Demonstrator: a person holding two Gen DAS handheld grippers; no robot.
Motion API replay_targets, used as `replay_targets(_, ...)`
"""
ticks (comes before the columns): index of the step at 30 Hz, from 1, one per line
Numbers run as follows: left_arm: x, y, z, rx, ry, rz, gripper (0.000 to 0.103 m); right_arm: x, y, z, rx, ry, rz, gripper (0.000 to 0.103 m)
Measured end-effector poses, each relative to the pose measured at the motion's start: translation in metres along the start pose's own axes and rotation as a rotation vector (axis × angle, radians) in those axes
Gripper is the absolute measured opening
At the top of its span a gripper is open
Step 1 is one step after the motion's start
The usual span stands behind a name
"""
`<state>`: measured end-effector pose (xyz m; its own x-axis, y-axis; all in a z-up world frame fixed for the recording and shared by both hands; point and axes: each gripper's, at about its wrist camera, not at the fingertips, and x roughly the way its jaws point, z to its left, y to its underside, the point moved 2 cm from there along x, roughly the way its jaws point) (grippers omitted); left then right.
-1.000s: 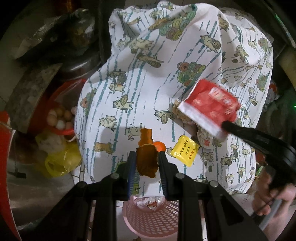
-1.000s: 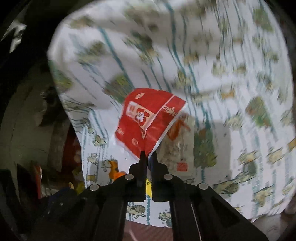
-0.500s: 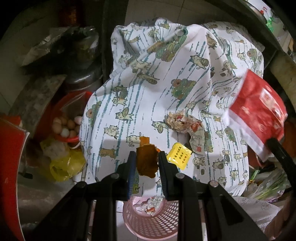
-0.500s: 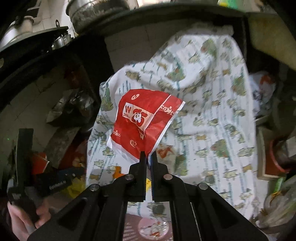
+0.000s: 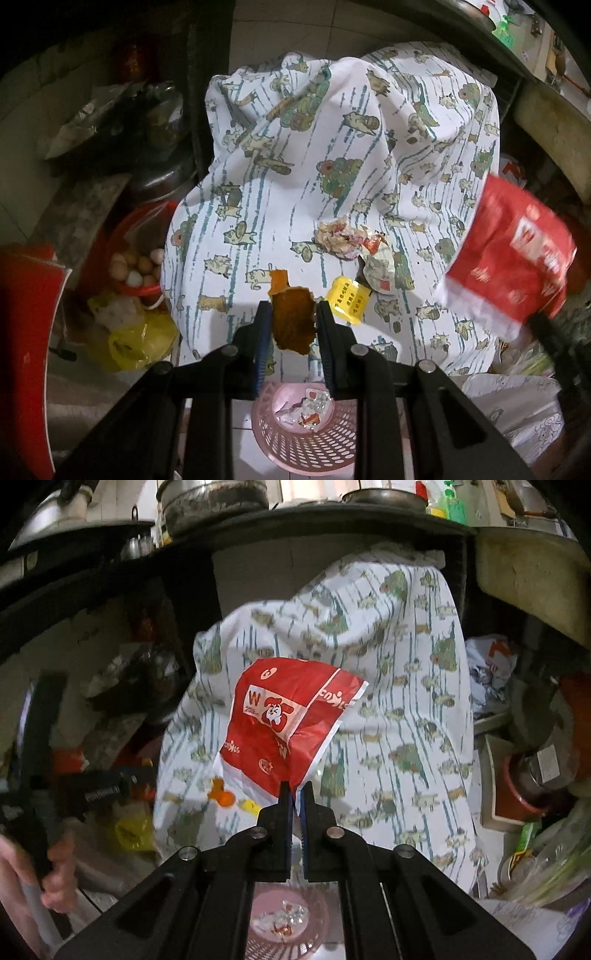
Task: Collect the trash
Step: 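Lower both tools into the pink basket and open them to release the trash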
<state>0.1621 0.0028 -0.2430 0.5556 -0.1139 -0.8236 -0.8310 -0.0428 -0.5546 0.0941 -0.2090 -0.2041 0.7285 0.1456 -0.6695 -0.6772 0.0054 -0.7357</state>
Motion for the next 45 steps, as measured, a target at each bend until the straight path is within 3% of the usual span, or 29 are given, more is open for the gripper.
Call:
replay_targets(7,0.008,0.019,0.001,0.011,-0.029,0.082,0.023,0.026,0.032,0.004,-0.065,0.068,0.116,0.004)
replay_targets(11,0.028,0.033,0.008,-0.018,-0.003,0.190,0.023,0.054,0.063,0.017,-0.217,0.103,0.289,0.004)
replay_targets(14,0.049,0.050,0.012,-0.066,0.029,0.282,0.023,0.067,0.083,0.024,-0.278,0.093,0.362,0.004)
replay_targets(18,0.073,0.085,0.008,-0.063,0.032,0.388,0.023,0.093,0.113,0.023,-0.219,0.019,0.487,0.004)
replay_targets(21,0.098,0.108,0.004,-0.082,0.057,0.478,0.023,0.121,0.143,0.014,-0.155,0.017,0.599,0.004)
replay_targets(24,0.117,0.116,0.002,-0.107,0.058,0.509,0.023,0.151,0.166,0.007,-0.119,0.020,0.699,0.004)
replay_targets(33,0.160,0.148,0.006,-0.169,0.083,0.629,0.023,0.205,0.213,-0.002,-0.036,-0.016,0.815,0.004)
replay_targets(41,0.171,0.154,0.019,-0.203,0.066,0.647,0.023,0.224,0.241,0.001,-0.042,-0.020,0.851,0.004)
replay_targets(43,0.172,0.154,0.020,-0.235,0.087,0.656,0.041,0.225,0.241,0.003,-0.060,-0.025,0.840,0.004)
replay_targets(44,0.172,0.153,0.022,-0.254,0.094,0.659,0.058,0.225,0.242,0.004,-0.063,-0.026,0.839,0.004)
replay_targets(45,0.170,0.153,0.022,-0.257,0.088,0.655,0.062,0.226,0.244,0.003,-0.060,-0.023,0.843,0.005)
